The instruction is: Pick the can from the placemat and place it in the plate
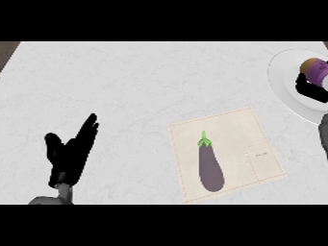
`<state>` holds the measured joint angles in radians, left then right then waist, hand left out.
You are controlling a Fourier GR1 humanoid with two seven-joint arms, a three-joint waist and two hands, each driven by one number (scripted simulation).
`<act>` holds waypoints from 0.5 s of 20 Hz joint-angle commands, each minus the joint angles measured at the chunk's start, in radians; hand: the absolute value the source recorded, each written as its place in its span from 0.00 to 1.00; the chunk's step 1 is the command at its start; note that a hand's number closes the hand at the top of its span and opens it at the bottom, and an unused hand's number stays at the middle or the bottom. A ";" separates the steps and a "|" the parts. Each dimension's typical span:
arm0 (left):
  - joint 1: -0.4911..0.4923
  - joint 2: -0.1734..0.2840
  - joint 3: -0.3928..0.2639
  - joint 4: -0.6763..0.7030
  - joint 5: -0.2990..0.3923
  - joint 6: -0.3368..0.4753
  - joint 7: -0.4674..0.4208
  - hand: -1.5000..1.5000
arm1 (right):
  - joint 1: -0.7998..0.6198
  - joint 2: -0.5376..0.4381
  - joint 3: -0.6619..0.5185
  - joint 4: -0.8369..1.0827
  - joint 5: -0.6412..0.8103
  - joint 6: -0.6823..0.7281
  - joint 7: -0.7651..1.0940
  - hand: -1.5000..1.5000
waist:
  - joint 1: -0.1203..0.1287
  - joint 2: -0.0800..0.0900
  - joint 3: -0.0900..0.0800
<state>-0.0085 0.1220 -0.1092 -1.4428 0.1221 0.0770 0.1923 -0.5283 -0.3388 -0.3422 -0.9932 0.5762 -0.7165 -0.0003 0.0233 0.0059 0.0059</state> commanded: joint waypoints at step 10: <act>-0.009 -0.022 -0.022 0.046 -0.016 -0.015 0.002 0.50 | -0.183 -0.281 -0.201 0.592 -0.165 0.137 -0.252 1.00 | 0.028 0.021 -0.002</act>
<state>-0.0283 0.1170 -0.1137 -1.4344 0.1154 0.0615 0.1944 -0.6919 -0.5381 -0.5206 -0.5469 0.4113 -0.6539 -0.3108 0.0462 0.0172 0.0071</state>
